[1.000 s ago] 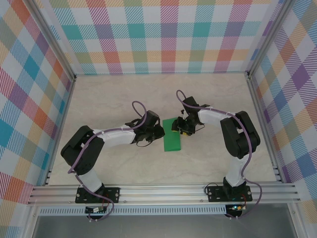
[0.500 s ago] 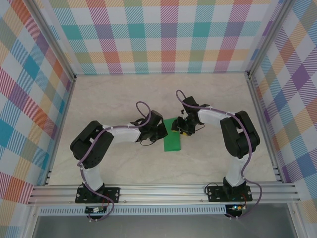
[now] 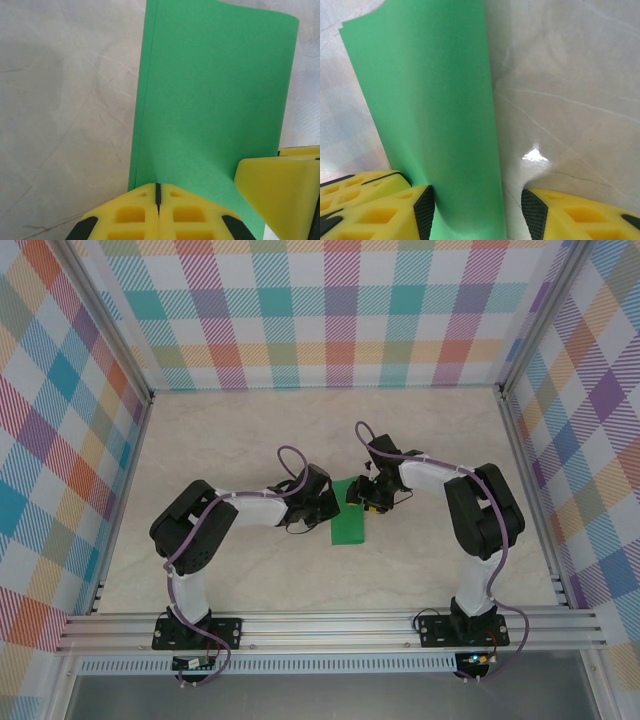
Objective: Fold a paper plane with a square sheet of paper (pick it up from the middle)
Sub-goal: Hold the square sheet of paper at the center of the table.
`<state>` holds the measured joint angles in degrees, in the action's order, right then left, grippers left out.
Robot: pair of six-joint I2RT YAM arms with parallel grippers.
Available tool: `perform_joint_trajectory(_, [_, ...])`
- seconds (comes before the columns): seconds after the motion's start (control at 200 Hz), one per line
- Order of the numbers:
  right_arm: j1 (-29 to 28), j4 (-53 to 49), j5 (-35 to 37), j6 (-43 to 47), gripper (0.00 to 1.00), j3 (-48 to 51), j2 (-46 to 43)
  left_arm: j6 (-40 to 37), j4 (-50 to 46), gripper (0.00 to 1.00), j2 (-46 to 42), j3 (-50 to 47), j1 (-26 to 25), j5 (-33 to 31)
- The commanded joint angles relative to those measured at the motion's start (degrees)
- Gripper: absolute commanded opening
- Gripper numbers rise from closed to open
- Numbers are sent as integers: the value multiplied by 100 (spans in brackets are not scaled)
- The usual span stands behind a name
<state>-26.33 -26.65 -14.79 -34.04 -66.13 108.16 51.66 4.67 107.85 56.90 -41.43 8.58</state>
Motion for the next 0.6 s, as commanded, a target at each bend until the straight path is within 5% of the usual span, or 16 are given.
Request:
perform_joint_trajectory(0.0, [14, -104, 472, 117, 57, 109, 294, 20, -159, 3, 265, -105, 39, -31])
perform_joint_trajectory(0.27, [504, -147, -72, 548, 59, 64, -788, -53, -256, 3, 214, -255, 45, -119])
perform_joint_trajectory(0.595, [594, 654, -1923, 558, 28, 456, -952, -43, -246, 3, 97, -275, 40, -121])
